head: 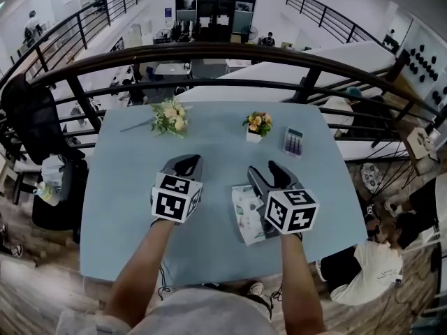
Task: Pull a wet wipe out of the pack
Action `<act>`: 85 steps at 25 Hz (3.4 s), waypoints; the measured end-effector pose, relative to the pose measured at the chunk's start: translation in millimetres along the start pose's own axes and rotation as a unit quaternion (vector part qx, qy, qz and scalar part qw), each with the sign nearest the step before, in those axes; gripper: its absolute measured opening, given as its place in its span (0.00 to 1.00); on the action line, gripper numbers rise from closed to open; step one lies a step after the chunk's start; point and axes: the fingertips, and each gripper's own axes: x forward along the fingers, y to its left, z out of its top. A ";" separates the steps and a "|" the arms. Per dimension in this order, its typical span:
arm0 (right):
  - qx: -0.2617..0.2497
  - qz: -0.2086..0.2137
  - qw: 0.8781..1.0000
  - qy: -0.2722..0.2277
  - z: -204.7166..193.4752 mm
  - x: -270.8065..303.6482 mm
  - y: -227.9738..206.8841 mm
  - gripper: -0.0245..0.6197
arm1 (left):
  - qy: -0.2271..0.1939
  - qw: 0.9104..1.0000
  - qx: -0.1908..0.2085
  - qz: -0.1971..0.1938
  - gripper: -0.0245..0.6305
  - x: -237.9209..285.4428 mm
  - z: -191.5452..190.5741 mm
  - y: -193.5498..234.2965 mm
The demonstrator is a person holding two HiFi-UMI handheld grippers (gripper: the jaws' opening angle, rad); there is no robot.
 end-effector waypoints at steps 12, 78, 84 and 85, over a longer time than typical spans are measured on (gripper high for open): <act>-0.003 0.038 0.999 0.000 0.7 -12.6 -24.9 0.40 | 0.000 0.999 -0.005 0.039 0.03 4.2 10.5 -24.4; -0.019 0.180 0.966 0.185 -177.5 -14.0 -21.8 0.40 | 0.060 0.989 -0.054 0.125 0.03 -10.9 -86.3 -120.7; -0.016 0.182 0.963 0.198 -185.7 -11.4 -22.7 0.40 | 0.066 0.989 -0.055 0.123 0.03 -5.1 -91.3 -121.3; -0.015 0.183 0.963 0.199 -186.4 -11.1 -22.4 0.39 | 0.066 0.989 -0.055 0.122 0.03 -4.7 -91.9 -120.7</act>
